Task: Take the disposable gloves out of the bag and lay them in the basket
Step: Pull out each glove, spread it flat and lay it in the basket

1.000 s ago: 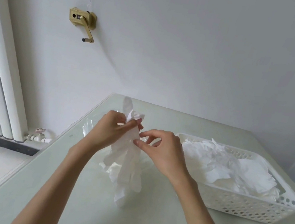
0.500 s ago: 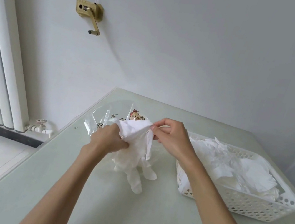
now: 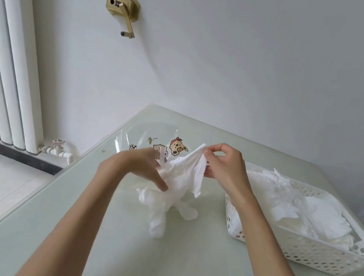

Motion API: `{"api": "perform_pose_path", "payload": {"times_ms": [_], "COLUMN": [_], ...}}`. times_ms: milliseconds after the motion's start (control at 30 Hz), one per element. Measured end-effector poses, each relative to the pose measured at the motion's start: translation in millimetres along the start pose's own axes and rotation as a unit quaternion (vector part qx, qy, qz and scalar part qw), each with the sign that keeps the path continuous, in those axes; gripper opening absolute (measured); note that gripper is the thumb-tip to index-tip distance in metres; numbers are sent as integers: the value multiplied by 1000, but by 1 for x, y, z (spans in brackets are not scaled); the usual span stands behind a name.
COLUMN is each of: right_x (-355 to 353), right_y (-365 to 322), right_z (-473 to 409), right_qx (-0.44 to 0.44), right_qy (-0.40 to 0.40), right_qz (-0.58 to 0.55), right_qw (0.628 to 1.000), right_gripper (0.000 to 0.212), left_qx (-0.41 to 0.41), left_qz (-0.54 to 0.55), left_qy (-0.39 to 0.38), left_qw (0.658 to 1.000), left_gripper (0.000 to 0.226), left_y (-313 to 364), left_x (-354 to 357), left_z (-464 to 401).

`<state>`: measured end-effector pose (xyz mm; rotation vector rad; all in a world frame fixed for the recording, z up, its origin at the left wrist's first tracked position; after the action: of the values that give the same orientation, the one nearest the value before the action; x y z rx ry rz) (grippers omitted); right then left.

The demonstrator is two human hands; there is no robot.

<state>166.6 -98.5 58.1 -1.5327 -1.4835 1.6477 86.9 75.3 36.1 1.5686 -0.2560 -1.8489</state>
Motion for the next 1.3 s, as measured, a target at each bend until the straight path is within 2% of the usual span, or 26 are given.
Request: {"api": "perform_pose_path", "payload": {"times_ms": [100,167,233,300,367,433,500,567,700,767,900,933,1000,1067,1167,1233,1300], "right_x": [4,8,11,12,7,-5,-13,-20,-46,-58,-67,-72,-78,-83,-91,-99,-113], "right_y": [-1,1,2,0,-3,-8,-11,-11,-22,-32,-40,-41,-41,-42,-40,-35,-26], "right_z": [1,2,3,5,4,0,-5,-12,-20,-21,-11,-7,0,7,19,26,32], "right_qx": [1,-1,-1,-20,-48,-66,-60,-45,-31,-13,31,29,21,14,-1,-15,-7], "right_qy": [11,15,7,16,91,141,118,127,196,155,-5,-33,-97,-147,-142,-105,-95], "right_qz": [-1,13,16,7,-21,-30,-31,-51,-158,-163,-73,-61,-39,-27,-29,-18,-8], "right_qw": [1000,1000,1000,1000,994,987,991,990,967,974,997,997,994,989,989,994,995], "right_gripper": [11,12,12,12,12,11,12,13,9,12,10,10,11,14,15,17,31], "left_qx": [20,13,-7,-25,-45,-64,-73,-70,-67,-49,52,90,159,224,258,269,284], "left_qz": [-4,-13,-15,-31,-73,-81,-69,-65,-73,-36,22,33,104,164,190,188,190], "left_qy": [-39,-32,10,90,139,141,139,141,135,111,7,16,81,110,25,4,25], "left_qw": [999,999,1000,995,987,985,985,985,986,992,998,995,978,954,947,944,939], "left_gripper": [93,99,104,89,70,64,66,67,67,74,102,106,109,103,82,53,19], "left_y": [7,14,18,17,16,11,5,3,5,3,11,18,34,57,89,102,114], "left_x": [-7,-3,6,16,24,29,29,27,30,25,-9,-17,-25,-18,2,11,17], "left_z": [8,8,1,-6,-9,-12,-16,-18,-20,-18,8,17,32,36,28,23,20]}}
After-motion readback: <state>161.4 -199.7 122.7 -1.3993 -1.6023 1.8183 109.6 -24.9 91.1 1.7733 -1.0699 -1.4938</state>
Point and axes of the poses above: each hand's wrist, its own z-axis away from the middle knuckle, its own x-axis out of the palm, y = z × x, the point moved 1 cm from there along -z, towards the middle knuckle, and after that the axes turned 1 degree about x, right-handed, at the moved point
